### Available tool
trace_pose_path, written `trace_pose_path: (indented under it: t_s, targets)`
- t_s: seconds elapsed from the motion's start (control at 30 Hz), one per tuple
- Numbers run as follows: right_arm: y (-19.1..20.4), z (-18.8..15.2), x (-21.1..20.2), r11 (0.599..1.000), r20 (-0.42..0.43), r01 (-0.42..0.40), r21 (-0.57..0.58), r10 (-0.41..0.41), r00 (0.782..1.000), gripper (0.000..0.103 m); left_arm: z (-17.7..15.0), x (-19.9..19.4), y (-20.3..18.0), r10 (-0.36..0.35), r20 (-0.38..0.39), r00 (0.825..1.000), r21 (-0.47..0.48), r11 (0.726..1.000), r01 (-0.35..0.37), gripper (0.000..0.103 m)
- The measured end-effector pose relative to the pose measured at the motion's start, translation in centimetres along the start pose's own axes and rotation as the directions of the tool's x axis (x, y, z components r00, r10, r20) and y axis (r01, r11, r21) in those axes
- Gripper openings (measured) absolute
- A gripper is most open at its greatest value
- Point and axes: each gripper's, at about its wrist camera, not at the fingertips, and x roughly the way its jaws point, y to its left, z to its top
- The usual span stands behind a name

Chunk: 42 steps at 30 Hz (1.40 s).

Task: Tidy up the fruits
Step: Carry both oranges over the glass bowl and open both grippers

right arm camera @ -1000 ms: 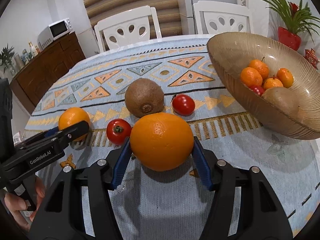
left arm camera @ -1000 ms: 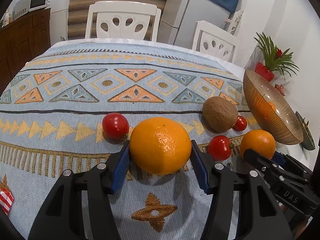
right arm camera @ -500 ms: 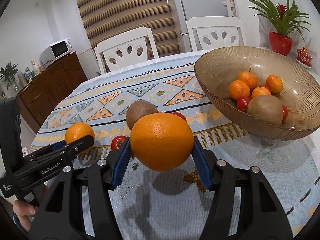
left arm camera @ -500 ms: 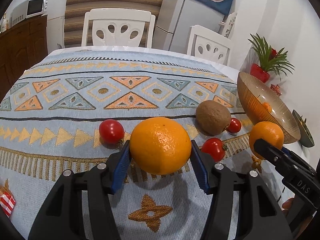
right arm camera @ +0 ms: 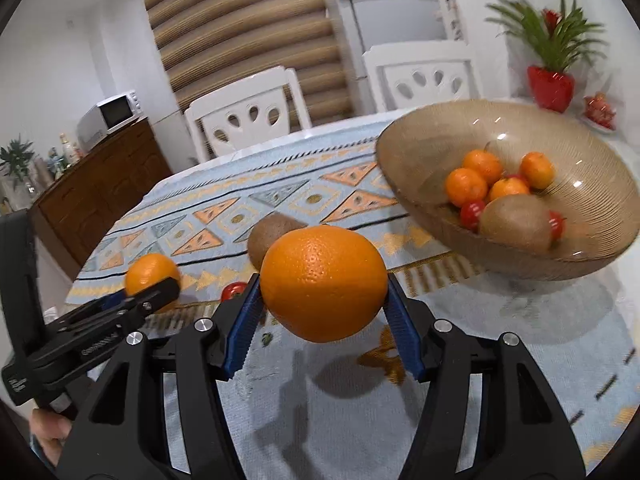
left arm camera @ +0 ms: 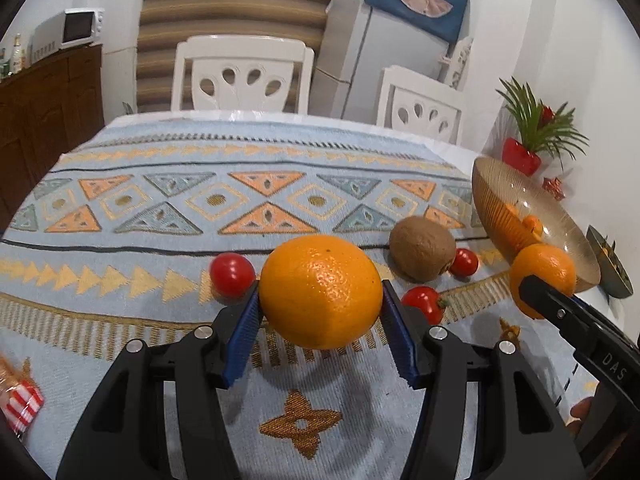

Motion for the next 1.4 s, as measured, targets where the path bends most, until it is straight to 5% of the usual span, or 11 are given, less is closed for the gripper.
trace_pose_path:
  t_s: [0.33,0.53,0.77,1.4]
  targets:
    - [-0.9,2.2,-7.0,0.999,0.173,0.029,-0.029,-0.023,0.985,0.061,4.4,-4.6,-6.1,-0.087,0.087,0.992,0.071,0.994,0.081,0.056]
    - [-6.2,5.6,-10.4,0.995,0.233,0.073,0.061,-0.085,0.969,0.061,6.7,-4.0,-11.9,-0.193,0.071,0.979,0.113,0.976,0.184,0.056]
    - [-14.8,7.6,-10.5,0.964,0.185,0.125,0.236,-0.171,0.968,0.061,7.3,-1.0,-18.4,-0.278,0.014,0.960,0.171,0.947,0.272,0.056]
    - [-20.6,9.2,-3.7,0.942,-0.004,0.254,0.219,-0.260,0.966,0.061,5.0,7.8,-27.5,-0.381,-0.159,0.911,0.193,0.892,0.408,0.056]
